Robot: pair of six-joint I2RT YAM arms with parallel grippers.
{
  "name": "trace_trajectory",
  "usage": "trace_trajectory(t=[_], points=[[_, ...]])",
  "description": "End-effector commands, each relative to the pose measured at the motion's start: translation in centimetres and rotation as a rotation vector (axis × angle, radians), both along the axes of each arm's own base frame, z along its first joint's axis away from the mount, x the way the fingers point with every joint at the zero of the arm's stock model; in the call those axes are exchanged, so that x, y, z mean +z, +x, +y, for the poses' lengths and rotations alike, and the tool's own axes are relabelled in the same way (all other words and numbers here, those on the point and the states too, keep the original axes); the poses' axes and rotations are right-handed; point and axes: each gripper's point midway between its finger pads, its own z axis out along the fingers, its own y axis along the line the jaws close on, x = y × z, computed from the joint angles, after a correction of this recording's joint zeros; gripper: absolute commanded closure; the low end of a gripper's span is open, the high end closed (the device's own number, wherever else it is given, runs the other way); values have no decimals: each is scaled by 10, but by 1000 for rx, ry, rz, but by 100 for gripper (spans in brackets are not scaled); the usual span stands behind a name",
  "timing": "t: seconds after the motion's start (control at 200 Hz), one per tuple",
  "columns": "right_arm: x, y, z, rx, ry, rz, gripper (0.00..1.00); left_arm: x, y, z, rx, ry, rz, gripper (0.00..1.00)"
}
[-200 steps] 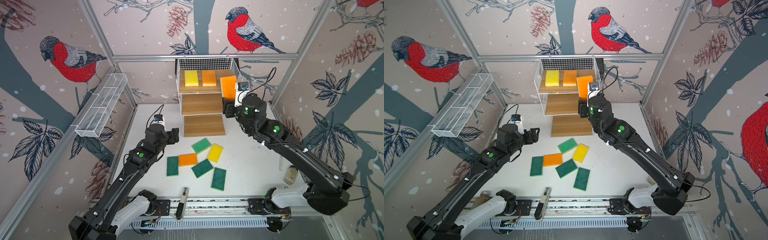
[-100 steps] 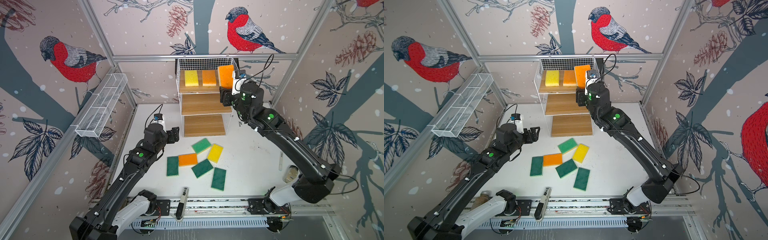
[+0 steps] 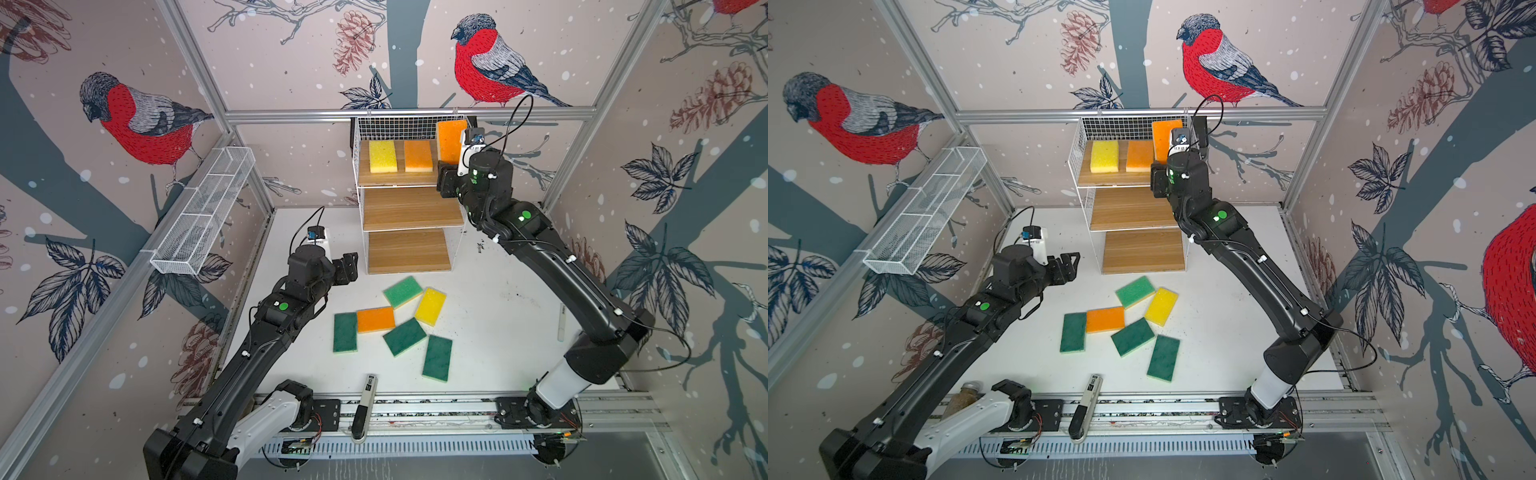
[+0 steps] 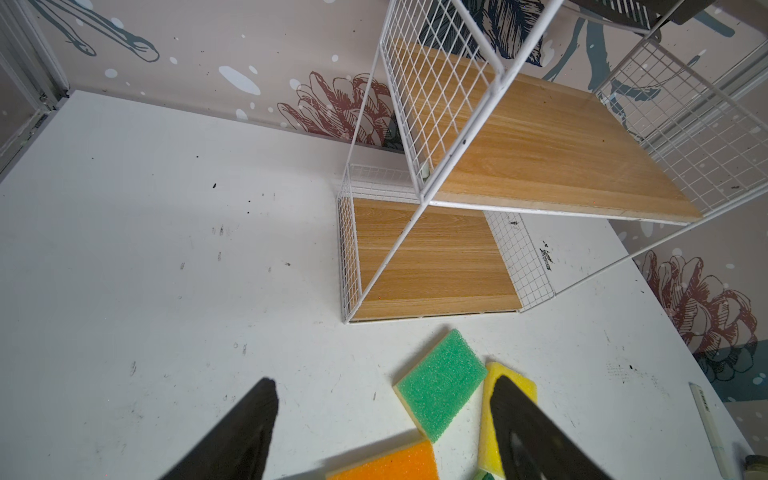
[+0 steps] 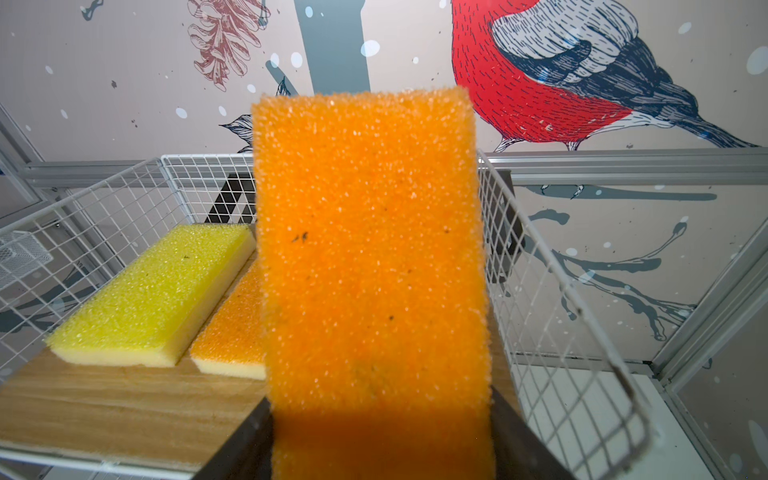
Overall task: Place and organize the cleaning sponges onto the shelf
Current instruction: 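Carry the orange sponge with the right gripper over the top shelf, then lower the orange sponge onto the top shelf beside the other orange sponge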
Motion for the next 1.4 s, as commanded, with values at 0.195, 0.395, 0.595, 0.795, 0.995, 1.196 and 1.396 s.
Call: trace_trajectory(t=[0.195, 0.395, 0.595, 0.795, 0.995, 1.196, 1.396], points=[[-8, 19, -3, -60, -12, 32, 33, 9, 7, -4, -20, -30, -44, 19], [-13, 22, -3, -70, -20, 46, 32, 11, 9, -7, -28, -43, -53, 19], [-15, 25, -6, -89, -37, 51, 32, 10, 10, -7, -25, -43, -50, 19], [-21, 29, -10, -111, -54, 66, 31, 7, 10, -7, -25, -44, -49, 19], [-28, 36, -12, -120, -61, 80, 31, 7, 10, -8, -28, -45, -46, 19], [-33, 40, -11, -120, -66, 94, 30, 6, 10, -7, -26, -42, -46, 18], [-34, 39, -11, -121, -65, 98, 29, 5, 10, -6, -25, -40, -44, 18]])
